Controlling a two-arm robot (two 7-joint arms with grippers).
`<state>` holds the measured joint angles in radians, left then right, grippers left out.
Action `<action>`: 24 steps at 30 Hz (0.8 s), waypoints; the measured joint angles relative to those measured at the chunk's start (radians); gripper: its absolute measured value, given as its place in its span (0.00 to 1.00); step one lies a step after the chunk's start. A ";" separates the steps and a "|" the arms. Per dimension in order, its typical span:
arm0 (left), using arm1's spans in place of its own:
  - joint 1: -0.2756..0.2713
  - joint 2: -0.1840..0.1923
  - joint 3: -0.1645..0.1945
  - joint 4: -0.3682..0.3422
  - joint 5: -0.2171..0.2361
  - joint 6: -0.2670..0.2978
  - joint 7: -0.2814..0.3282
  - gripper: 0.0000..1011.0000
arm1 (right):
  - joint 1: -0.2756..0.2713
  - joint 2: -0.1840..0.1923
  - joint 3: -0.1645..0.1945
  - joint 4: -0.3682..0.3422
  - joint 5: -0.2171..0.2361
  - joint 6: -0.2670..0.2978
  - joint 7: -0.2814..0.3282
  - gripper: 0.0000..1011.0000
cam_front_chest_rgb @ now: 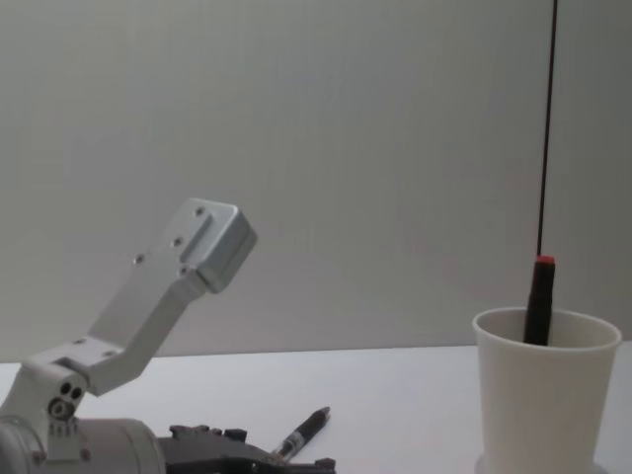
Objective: Place the pen into the pen holder.
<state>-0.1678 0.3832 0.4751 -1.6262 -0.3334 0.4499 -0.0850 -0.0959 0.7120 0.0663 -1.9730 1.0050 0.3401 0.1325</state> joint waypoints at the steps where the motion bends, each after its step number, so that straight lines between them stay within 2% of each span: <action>1: 0.000 0.000 0.000 0.000 0.000 0.000 0.000 0.94 | 0.000 0.000 0.000 0.000 0.000 0.000 0.000 0.99; 24: 0.004 0.002 -0.003 0.002 -0.007 -0.005 0.004 0.82 | 0.000 0.000 0.000 0.000 0.000 0.000 0.000 0.99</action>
<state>-0.1640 0.3855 0.4725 -1.6243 -0.3406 0.4447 -0.0809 -0.0959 0.7120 0.0663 -1.9730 1.0049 0.3401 0.1326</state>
